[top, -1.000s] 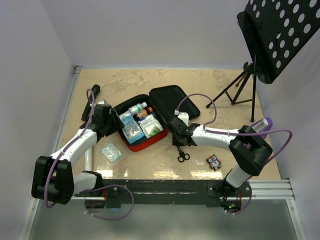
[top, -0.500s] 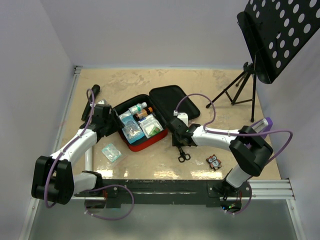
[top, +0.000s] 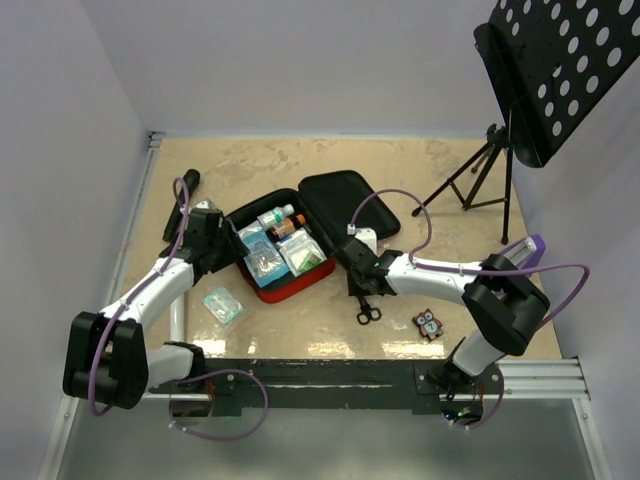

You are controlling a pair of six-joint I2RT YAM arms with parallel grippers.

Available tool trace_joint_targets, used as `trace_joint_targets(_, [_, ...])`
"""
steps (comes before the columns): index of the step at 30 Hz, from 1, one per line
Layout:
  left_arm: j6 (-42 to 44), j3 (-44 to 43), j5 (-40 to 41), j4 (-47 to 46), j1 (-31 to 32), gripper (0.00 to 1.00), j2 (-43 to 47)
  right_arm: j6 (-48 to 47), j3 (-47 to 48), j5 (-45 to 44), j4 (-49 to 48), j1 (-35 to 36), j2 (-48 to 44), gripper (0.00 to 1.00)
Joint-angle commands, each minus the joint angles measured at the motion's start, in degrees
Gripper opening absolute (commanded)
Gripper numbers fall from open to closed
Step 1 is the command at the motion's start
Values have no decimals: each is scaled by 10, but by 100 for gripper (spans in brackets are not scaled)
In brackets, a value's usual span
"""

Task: Organize the medicine kit
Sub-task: Pick up the scissors from the center of the board.

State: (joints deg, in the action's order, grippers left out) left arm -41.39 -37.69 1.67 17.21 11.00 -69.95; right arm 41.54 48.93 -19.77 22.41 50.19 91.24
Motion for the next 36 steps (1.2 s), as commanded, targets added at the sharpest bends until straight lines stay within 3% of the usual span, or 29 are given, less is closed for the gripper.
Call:
trace_joint_targets(1, [-3,-1,-5,-17,-3,62,10,-8,-11,13,8,3,7,27])
trace_joint_targets(5, [-3,-1,-7,-17,-3,62,9,-10,-10,15,3,3,14,19])
trace_joint_targets(9, [-2,-1,-6,-17,-3,62,10,-11,-14,22,-4,3,12,0])
trace_joint_targets(36, [-2,-6,-3,-14,-3,62,8,21,42,6,104,52,-96,0])
